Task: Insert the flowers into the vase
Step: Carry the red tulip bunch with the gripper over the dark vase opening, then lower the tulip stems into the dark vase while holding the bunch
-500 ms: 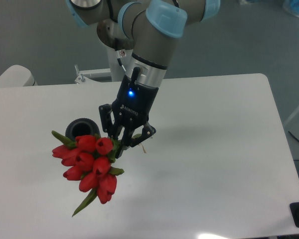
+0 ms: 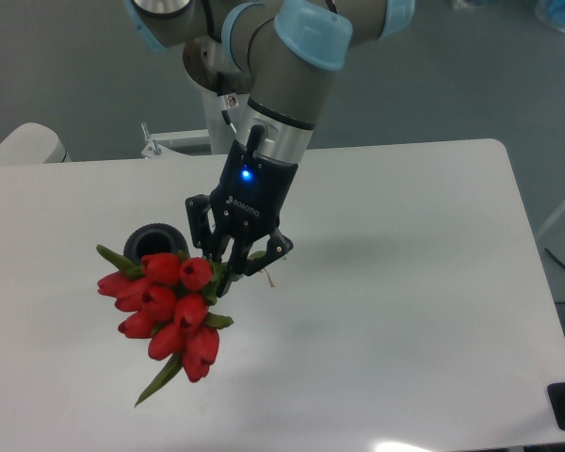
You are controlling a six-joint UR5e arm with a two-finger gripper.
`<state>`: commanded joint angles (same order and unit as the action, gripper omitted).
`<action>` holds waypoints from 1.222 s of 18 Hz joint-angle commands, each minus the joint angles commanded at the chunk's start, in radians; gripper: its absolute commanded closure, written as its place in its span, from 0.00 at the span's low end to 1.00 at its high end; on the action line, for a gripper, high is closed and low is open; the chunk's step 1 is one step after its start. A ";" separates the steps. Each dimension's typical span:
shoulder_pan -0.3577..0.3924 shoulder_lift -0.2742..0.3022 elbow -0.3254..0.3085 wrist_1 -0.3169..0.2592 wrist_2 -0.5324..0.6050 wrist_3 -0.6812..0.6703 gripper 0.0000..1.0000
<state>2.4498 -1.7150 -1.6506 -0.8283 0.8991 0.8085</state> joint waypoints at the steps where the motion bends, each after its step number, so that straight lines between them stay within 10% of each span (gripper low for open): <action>1: -0.003 0.008 -0.005 0.000 -0.020 -0.035 0.85; 10: -0.069 0.035 -0.006 0.012 -0.081 -0.160 0.83; 22: -0.046 -0.031 -0.026 0.040 -0.534 -0.084 0.85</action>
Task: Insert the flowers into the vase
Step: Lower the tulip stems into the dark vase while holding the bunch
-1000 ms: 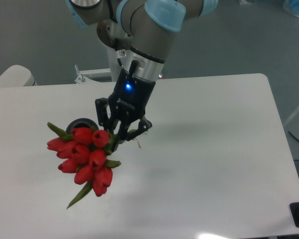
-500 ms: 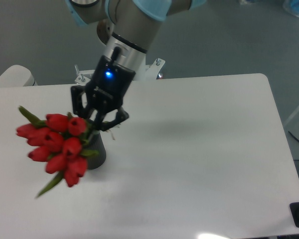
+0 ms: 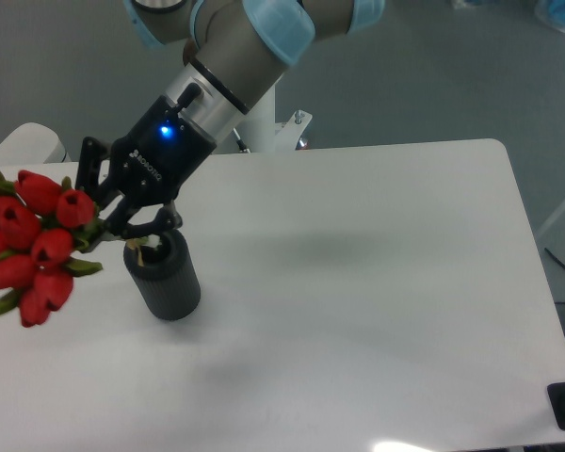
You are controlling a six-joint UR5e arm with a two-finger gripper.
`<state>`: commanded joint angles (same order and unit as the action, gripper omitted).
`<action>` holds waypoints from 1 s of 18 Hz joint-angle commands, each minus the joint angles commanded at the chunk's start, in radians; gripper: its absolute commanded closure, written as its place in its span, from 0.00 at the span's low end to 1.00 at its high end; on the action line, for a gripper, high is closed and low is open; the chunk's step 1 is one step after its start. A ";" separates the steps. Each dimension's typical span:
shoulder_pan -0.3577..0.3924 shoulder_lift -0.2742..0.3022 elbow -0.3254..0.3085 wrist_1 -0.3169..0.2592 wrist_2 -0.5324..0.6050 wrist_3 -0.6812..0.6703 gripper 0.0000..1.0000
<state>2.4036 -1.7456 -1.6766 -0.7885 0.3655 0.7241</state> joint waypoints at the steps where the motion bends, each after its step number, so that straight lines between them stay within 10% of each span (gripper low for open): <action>1: 0.003 0.001 -0.017 0.000 -0.011 0.006 0.85; 18: 0.037 0.052 -0.118 0.003 -0.011 0.074 0.86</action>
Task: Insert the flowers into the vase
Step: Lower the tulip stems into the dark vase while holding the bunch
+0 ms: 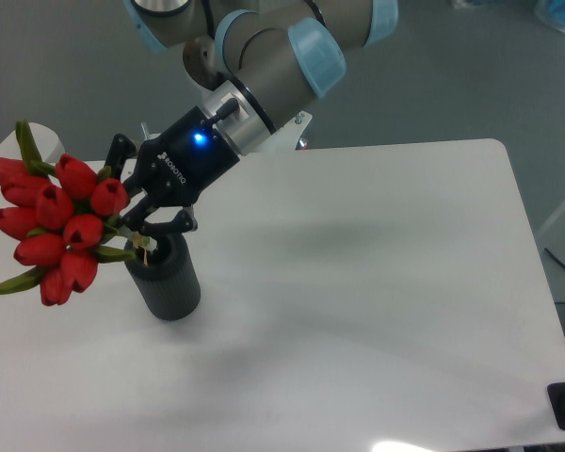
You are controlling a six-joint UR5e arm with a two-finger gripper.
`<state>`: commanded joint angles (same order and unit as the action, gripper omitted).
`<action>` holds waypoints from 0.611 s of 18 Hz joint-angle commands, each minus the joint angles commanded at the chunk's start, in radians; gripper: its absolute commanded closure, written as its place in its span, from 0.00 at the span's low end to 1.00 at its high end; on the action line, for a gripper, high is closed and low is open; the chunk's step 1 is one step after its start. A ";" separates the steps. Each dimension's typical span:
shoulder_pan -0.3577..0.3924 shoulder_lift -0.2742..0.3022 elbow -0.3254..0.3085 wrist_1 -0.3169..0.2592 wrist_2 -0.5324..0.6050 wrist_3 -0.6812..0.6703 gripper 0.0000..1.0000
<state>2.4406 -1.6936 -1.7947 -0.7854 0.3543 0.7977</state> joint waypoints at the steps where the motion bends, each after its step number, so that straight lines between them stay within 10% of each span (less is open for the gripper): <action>1: -0.002 0.006 -0.015 0.002 0.000 0.002 0.86; 11: -0.002 0.000 -0.055 -0.002 0.003 0.081 0.86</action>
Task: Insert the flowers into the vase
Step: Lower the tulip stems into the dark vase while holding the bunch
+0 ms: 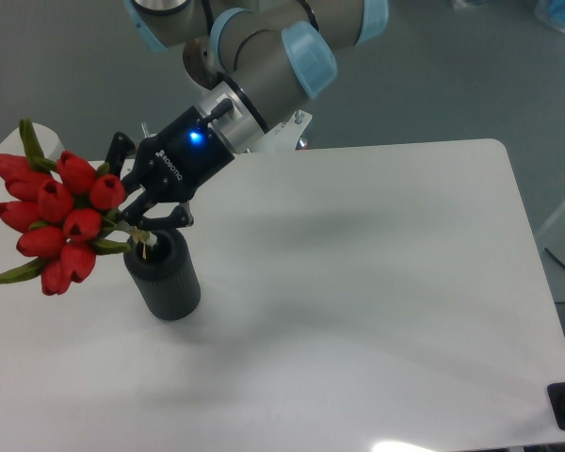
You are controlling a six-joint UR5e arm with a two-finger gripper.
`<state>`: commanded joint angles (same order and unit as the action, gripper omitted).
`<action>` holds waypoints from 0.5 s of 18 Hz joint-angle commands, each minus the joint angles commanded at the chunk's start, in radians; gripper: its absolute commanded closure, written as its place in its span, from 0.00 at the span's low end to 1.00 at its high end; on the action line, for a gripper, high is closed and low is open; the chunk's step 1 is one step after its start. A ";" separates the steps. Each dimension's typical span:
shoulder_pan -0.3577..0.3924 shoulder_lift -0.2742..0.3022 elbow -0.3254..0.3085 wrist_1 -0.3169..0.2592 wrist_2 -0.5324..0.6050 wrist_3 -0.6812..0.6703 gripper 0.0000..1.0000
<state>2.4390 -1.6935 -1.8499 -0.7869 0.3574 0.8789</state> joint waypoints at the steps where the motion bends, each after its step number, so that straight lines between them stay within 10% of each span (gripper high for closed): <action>1: 0.000 -0.003 -0.005 0.000 0.000 0.005 0.86; 9: 0.014 -0.008 -0.067 0.000 0.000 0.045 0.86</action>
<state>2.4528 -1.7012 -1.9174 -0.7869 0.3574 0.9234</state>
